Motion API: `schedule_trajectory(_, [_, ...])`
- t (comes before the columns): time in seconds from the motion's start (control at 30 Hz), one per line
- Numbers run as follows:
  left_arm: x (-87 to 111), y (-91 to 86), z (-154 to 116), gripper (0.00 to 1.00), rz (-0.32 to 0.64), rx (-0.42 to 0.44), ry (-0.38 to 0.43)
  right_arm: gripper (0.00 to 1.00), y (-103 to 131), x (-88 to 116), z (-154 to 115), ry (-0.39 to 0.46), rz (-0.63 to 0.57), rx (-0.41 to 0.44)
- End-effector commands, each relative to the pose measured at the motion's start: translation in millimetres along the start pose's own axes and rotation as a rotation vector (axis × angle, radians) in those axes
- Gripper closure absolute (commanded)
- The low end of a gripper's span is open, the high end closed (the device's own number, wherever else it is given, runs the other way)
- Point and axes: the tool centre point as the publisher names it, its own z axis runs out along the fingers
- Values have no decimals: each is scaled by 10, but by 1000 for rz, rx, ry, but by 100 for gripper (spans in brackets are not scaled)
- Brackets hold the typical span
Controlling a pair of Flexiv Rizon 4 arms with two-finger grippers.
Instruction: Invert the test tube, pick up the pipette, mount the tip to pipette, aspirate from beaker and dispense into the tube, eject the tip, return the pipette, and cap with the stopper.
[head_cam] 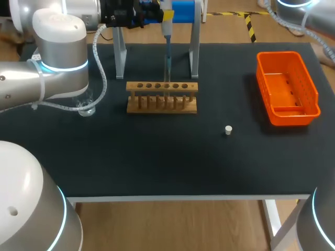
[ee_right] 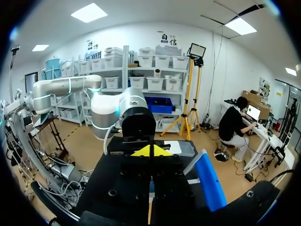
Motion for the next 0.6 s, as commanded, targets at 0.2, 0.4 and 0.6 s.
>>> schedule_trajectory(0.2, [-7,-22,6,100,1,0,0,100,-54,-8,-7,2,4,11])
schedule_trajectory(0.4, [-7,-22,6,100,1,0,0,100,-102,2,5,5,6,17])
schedule_trajectory(0.6, [-7,-22,6,100,1,0,0,100,-150,10,32,11,10,27])
